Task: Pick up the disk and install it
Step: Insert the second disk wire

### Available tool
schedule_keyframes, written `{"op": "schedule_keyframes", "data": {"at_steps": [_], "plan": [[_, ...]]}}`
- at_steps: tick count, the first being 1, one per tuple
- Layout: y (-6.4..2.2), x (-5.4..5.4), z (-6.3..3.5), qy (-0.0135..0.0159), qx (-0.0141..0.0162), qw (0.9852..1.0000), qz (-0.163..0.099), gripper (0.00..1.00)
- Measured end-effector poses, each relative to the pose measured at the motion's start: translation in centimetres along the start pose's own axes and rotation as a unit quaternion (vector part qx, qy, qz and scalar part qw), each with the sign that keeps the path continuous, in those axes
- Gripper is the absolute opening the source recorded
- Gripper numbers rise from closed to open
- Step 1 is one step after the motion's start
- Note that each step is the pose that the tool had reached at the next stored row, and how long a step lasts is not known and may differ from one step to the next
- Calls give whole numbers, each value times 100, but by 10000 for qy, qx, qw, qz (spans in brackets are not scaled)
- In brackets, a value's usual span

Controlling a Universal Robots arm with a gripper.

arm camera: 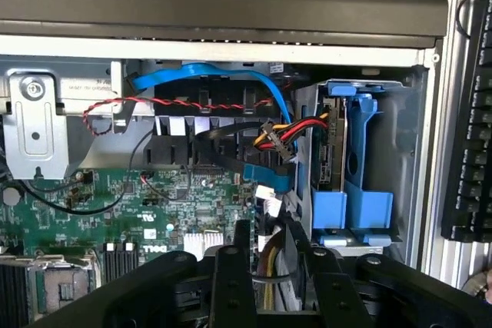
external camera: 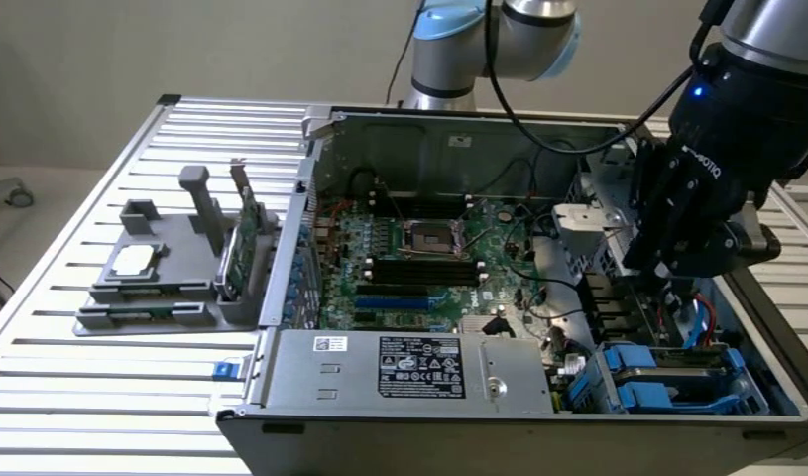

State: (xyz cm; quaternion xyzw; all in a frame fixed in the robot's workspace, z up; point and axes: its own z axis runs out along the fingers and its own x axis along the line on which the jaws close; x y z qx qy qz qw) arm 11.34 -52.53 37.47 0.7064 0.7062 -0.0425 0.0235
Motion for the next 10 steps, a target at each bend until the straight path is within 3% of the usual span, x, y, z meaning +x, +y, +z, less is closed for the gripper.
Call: {"op": "schedule_keyframes", "data": {"at_steps": [3,5,10], "plan": [[18,2,0,-103,-34,9999,10,33],[27,13,-2,-179,-83,9998,17,33],[42,66,-6,-266,-197,9994,31,33]]}}
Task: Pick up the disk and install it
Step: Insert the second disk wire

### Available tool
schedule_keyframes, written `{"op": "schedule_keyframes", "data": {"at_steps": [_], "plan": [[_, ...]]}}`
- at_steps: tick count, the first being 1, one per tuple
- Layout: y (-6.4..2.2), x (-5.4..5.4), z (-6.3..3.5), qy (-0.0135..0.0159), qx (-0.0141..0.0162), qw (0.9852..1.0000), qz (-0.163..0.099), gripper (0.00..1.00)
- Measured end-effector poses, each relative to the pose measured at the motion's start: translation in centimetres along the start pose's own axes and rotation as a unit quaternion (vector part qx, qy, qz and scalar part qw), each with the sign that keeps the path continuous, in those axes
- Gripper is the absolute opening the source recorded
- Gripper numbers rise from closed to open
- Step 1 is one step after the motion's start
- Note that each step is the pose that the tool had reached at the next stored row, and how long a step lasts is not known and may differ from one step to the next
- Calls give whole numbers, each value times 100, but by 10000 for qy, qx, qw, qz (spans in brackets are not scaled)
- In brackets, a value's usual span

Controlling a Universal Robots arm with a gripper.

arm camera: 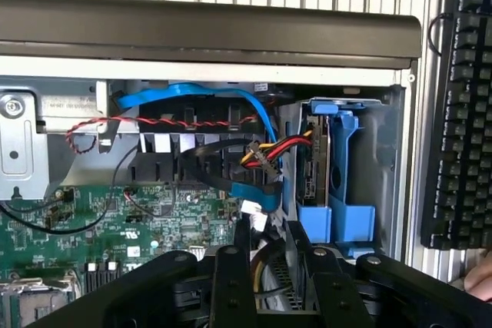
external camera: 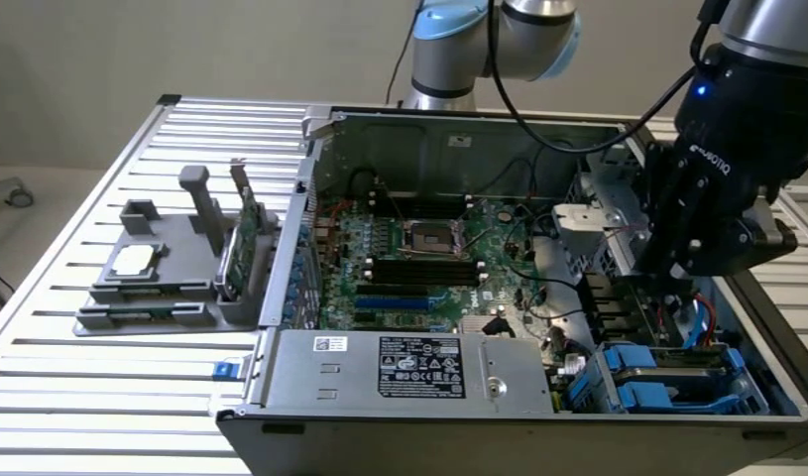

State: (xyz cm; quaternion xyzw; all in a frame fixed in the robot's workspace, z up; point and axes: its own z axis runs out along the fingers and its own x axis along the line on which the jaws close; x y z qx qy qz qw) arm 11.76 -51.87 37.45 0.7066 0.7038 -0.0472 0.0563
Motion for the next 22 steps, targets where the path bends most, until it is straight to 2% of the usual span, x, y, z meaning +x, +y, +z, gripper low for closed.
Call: {"op": "schedule_keyframes", "data": {"at_steps": [8,17,18,19,20,21,22], "plan": [[29,45,5,-107,-135,9999,21,33],[49,73,28,-198,-270,9994,44,33],[50,77,29,-209,-284,9994,46,31],[51,79,31,-221,-297,9993,49,24],[52,83,34,-233,-311,9992,51,24],[52,86,35,-247,-323,9992,54,18],[52,87,37,-259,-335,9991,56,18]]}}
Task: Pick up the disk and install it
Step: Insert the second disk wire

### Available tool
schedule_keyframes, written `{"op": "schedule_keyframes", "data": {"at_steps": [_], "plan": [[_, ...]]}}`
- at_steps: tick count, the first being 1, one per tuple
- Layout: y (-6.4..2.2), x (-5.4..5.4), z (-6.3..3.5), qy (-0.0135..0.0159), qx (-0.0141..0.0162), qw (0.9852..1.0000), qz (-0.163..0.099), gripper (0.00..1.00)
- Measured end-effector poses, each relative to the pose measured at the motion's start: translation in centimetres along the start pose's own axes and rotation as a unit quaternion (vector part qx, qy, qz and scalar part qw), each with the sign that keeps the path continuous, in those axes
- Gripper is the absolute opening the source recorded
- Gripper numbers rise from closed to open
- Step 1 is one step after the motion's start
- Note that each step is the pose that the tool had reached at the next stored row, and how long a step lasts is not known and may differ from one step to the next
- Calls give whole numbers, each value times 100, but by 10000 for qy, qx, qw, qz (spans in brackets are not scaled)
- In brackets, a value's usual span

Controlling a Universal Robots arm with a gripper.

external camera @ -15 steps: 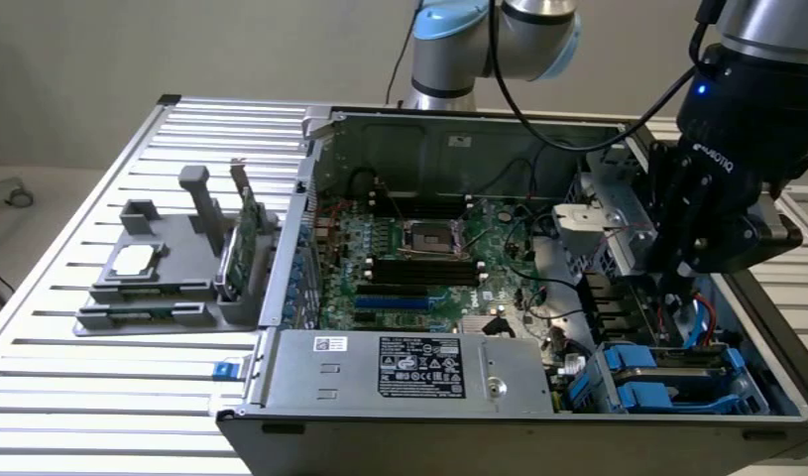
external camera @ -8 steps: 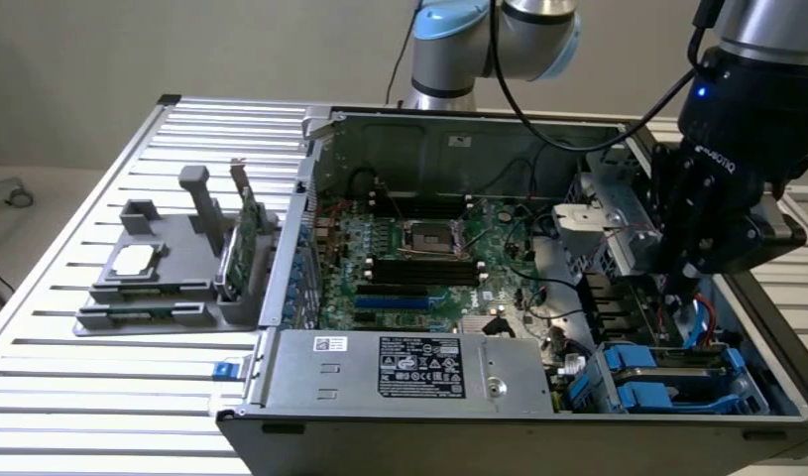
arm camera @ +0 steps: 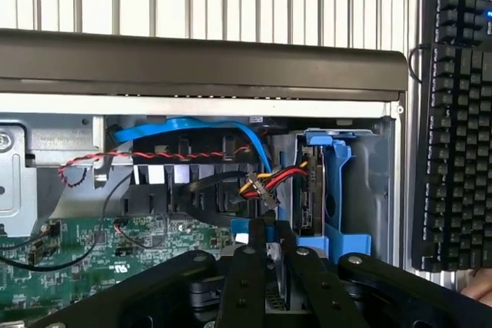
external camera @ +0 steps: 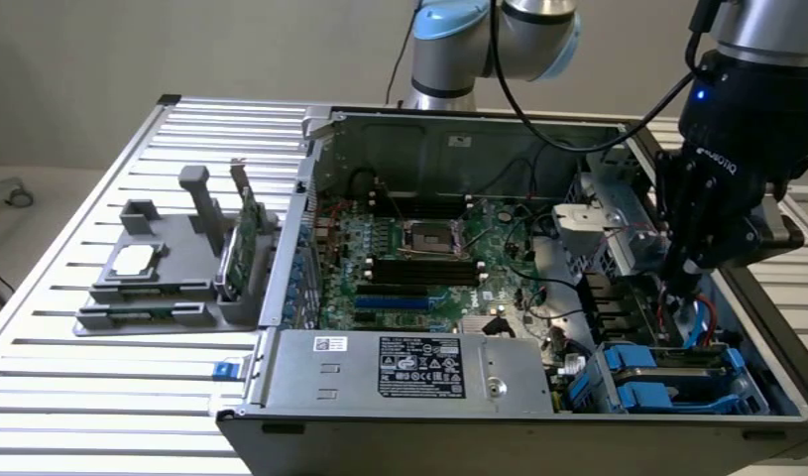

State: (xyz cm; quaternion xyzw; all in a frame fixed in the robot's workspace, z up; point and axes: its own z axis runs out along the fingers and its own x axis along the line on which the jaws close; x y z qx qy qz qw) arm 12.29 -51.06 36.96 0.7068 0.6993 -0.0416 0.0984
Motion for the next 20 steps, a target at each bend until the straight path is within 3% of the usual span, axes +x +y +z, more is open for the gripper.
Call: {"op": "schedule_keyframes", "data": {"at_steps": [5,9,13,15,20], "plan": [[-2,5,16,-45,-38,10000,23,17],[-13,-6,48,-54,-35,9999,85,17],[-17,-101,117,-52,-31,9999,106,17],[-18,-152,143,-32,-30,9999,109,17],[-23,-206,208,57,-27,9999,117,17]]}}
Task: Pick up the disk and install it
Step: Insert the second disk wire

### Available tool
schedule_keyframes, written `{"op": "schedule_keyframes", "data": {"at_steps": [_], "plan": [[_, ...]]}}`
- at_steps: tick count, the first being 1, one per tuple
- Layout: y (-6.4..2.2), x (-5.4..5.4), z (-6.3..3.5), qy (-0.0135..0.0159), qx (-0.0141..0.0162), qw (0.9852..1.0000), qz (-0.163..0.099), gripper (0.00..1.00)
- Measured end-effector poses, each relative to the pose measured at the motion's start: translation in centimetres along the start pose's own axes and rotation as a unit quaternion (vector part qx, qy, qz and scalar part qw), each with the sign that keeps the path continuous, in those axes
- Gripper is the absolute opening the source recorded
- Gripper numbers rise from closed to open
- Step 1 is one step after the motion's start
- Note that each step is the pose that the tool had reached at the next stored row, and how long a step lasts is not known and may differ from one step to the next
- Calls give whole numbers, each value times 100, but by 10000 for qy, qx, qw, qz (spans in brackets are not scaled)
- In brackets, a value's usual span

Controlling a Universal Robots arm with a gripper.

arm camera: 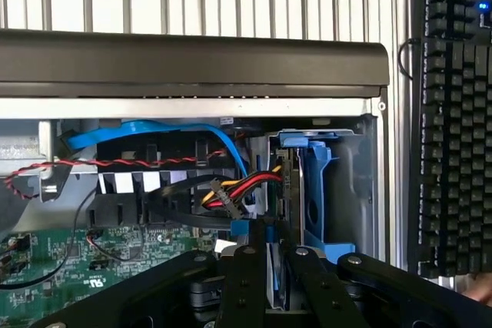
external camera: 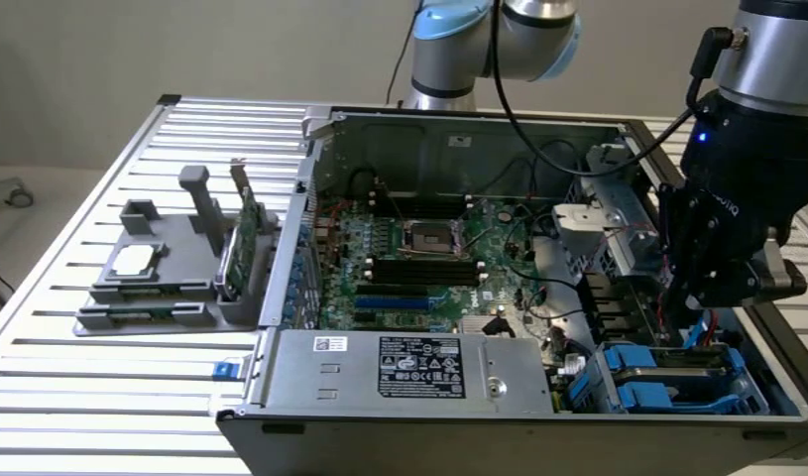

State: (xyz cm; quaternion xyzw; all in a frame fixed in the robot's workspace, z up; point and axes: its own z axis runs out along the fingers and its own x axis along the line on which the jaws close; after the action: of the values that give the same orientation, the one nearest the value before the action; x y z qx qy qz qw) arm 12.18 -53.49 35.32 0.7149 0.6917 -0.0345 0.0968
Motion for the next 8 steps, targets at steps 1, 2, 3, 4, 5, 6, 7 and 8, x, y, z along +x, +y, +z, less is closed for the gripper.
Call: {"op": "schedule_keyframes", "data": {"at_steps": [1,2,3,4,5,6,7,8], "plan": [[-1,-14,14,24,1,10000,2,17],[-2,-27,29,47,2,10000,4,17],[-2,-38,42,70,3,10000,6,17],[-3,-49,56,94,4,10000,8,17],[-3,-61,70,119,5,9999,10,17],[-4,-71,85,142,6,9999,12,17],[-5,-81,98,164,7,9999,14,17],[-6,-91,111,184,7,9998,16,17]]}}
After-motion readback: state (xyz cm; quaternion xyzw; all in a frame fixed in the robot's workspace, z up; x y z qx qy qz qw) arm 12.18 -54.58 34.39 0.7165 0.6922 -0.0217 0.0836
